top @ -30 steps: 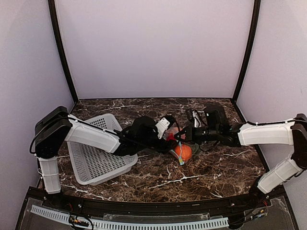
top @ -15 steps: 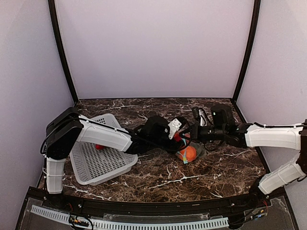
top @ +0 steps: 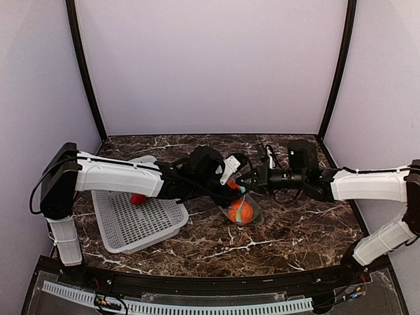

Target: Open the zip-top bag and remove the fake food

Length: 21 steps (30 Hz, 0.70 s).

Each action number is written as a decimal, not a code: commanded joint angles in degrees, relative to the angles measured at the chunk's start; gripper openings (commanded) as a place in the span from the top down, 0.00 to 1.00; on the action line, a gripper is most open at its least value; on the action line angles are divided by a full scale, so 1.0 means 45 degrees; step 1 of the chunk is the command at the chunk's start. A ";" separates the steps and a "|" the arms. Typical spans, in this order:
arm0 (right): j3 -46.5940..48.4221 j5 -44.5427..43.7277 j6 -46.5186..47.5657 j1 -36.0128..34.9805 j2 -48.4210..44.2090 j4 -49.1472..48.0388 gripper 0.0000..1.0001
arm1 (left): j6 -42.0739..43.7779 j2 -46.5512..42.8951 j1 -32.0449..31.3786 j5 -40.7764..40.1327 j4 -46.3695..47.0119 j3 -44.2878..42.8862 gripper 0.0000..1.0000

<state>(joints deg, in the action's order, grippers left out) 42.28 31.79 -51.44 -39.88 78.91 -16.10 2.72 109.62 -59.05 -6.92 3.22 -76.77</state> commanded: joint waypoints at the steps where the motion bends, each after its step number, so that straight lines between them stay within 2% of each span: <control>1: 0.0102 0.1201 -0.1695 -0.0113 -0.0365 -0.2422 1.00 | 0.0354 -0.1755 0.0055 -0.0349 -0.4116 -0.0698 0.18; 4: -0.0703 0.0916 -0.2273 0.0168 -0.0637 -0.2587 1.00 | 0.0551 -0.1866 0.0072 -0.0551 -0.6389 -0.1687 0.18; 8: -0.2287 0.0919 -0.2971 0.0922 0.0032 -0.3315 1.00 | 0.0838 -0.1428 0.0075 -0.0400 -0.8022 -0.2842 0.18; 13: -0.3656 0.1293 -0.3479 0.1704 0.1632 -0.5014 1.00 | 0.1077 -0.0989 0.0072 0.0044 -0.8168 -0.3242 0.18; 18: -0.3642 0.1585 -0.3402 0.1716 0.2167 -0.5644 1.00 | 0.1470 -0.0700 0.0007 0.0750 -0.8276 -0.3807 0.19; 21: -0.3214 0.1892 -0.3159 0.1705 0.2045 -0.5571 1.00 | 0.1938 -0.0801 -0.0225 0.0368 -0.8393 -0.4231 0.19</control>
<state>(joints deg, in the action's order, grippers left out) 25.61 37.43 -66.37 -32.18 88.55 -36.36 8.16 107.22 -59.05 -5.63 -31.48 -92.31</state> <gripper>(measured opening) 0.006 0.809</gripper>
